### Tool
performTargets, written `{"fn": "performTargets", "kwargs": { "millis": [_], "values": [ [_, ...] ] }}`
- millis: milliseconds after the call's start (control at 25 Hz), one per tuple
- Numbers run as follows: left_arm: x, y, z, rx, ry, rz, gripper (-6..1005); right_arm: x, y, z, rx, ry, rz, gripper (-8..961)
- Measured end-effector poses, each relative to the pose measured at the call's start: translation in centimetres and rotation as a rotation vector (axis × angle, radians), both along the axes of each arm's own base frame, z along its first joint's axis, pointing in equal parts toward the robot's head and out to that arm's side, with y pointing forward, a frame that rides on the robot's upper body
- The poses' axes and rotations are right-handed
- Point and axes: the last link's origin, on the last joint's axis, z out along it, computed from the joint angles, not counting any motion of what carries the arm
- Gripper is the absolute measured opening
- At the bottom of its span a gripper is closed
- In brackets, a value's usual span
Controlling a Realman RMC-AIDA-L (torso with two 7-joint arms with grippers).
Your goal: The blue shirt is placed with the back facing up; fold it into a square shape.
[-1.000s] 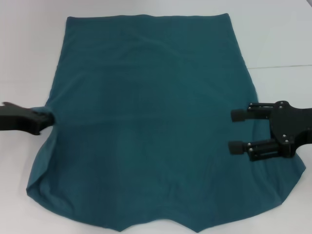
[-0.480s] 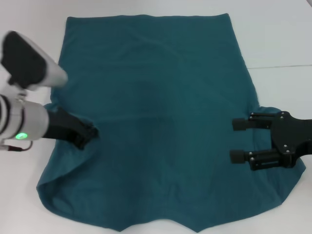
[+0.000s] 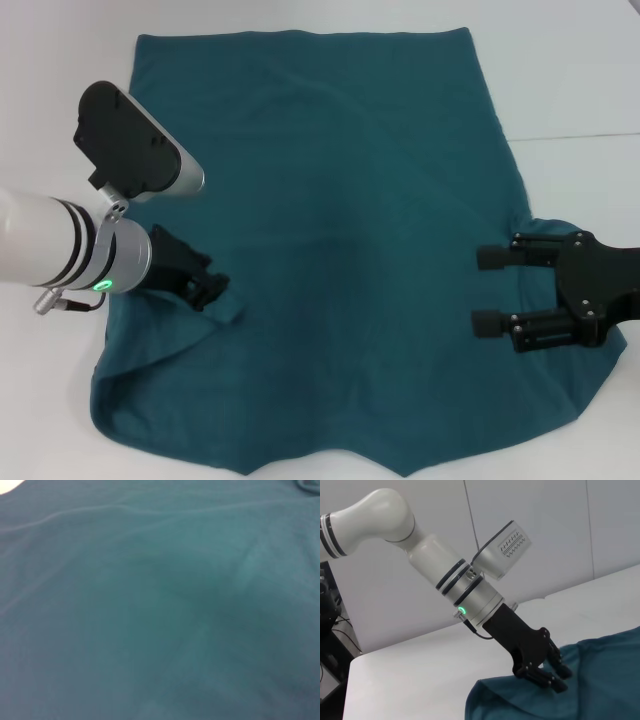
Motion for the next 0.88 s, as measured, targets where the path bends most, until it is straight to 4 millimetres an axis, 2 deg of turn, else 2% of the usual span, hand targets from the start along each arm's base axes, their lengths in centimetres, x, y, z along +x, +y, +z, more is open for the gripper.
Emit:
{"fn": "performTargets", "kwargs": {
  "millis": [160, 240, 400, 560, 720, 760, 880],
  "values": [
    [0.1, 0.1, 0.2, 0.01, -0.009, 0.003, 208, 0.0, 0.0, 0.0, 0.0, 0.0, 0.0, 914],
    [0.0, 0.2, 0.8, 0.033, -0.027, 0.016, 277, 0.0, 0.0, 0.0, 0.0, 0.0, 0.0, 915],
    [-0.9, 0.9, 3.5, 0.14, -0.102, 0.106, 414, 0.0, 0.0, 0.0, 0.002, 0.0, -0.001, 915],
    [-2.8, 1.4, 6.8, 0.237, -0.206, 0.27, 629, 0.0, 0.1, -0.1, 0.005, 0.0, -0.001, 915],
    [-4.4, 1.4, 8.3, 0.274, -0.276, 0.403, 908, -0.2, 0.3, -0.1, 0.012, -0.002, 0.008, 915],
    [-5.3, 1.5, 8.3, 0.261, -0.291, 0.472, 910, -0.3, 0.4, -0.1, 0.014, -0.004, 0.017, 915],
    [-6.0, 1.6, 7.7, 0.24, -0.3, 0.53, 917, -0.5, 0.5, -0.2, 0.012, -0.005, 0.025, 915]
  ]
}}
